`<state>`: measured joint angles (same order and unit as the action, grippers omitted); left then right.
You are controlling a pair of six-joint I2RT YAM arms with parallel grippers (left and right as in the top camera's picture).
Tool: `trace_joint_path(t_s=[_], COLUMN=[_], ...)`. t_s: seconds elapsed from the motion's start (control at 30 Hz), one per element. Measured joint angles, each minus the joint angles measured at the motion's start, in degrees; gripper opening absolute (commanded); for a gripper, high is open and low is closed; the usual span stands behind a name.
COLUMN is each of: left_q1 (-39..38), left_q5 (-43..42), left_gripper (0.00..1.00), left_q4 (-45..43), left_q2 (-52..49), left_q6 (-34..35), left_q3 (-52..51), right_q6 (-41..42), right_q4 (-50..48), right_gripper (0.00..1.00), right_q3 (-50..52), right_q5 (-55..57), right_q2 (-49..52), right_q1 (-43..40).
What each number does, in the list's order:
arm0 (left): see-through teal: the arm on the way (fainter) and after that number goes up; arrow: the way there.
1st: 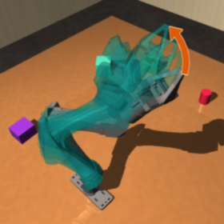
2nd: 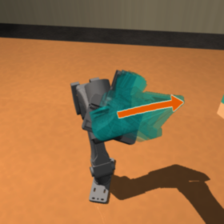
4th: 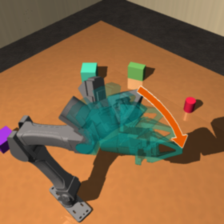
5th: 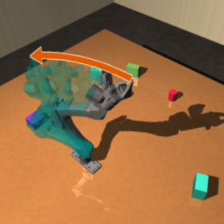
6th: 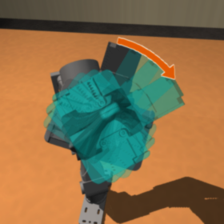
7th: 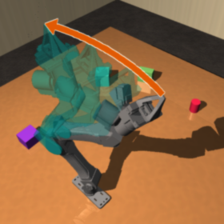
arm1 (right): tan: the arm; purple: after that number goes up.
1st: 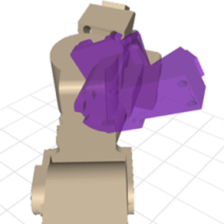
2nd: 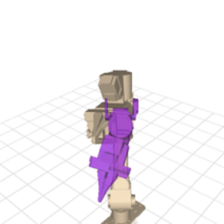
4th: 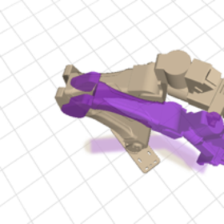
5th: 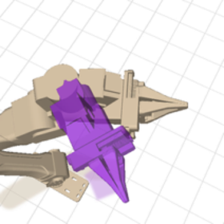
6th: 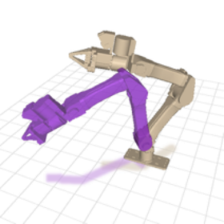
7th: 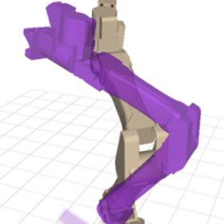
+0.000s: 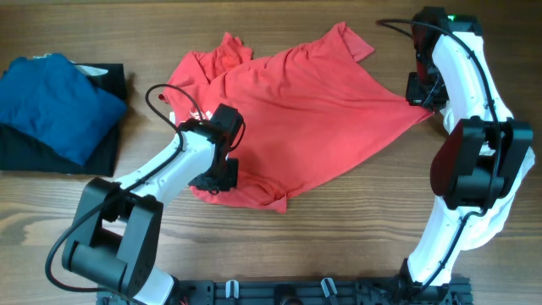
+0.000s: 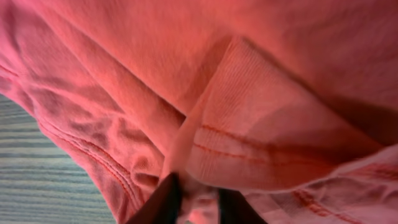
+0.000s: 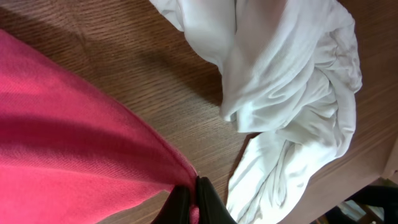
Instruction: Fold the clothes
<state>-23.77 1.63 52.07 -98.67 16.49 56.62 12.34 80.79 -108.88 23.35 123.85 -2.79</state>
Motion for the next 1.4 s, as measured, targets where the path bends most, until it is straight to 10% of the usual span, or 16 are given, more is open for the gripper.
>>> trace_joint_path(t_s=[0.5, 1.13, 1.4], left_q1=[2.91, 10.25, 10.25], left_q5=[-0.44, 8.96, 11.23], left_gripper=[0.04, 0.04, 0.04], left_q4=[3.21, 2.36, 0.42], left_q2=[8.52, 49.83, 36.17], left_q6=[-0.35, 0.15, -0.33], left_q3=[8.07, 37.99, 39.74], right_q6=[-3.02, -3.17, -3.21], right_q4=[-1.16, -10.03, -10.75], right_gripper=[0.04, 0.04, 0.04], right_q3=[0.31, -1.44, -2.6], right_q5=[-9.9, -10.86, -12.0], right_q2=[-3.37, -59.45, -47.17], right_q1=[-0.26, -3.34, -3.39])
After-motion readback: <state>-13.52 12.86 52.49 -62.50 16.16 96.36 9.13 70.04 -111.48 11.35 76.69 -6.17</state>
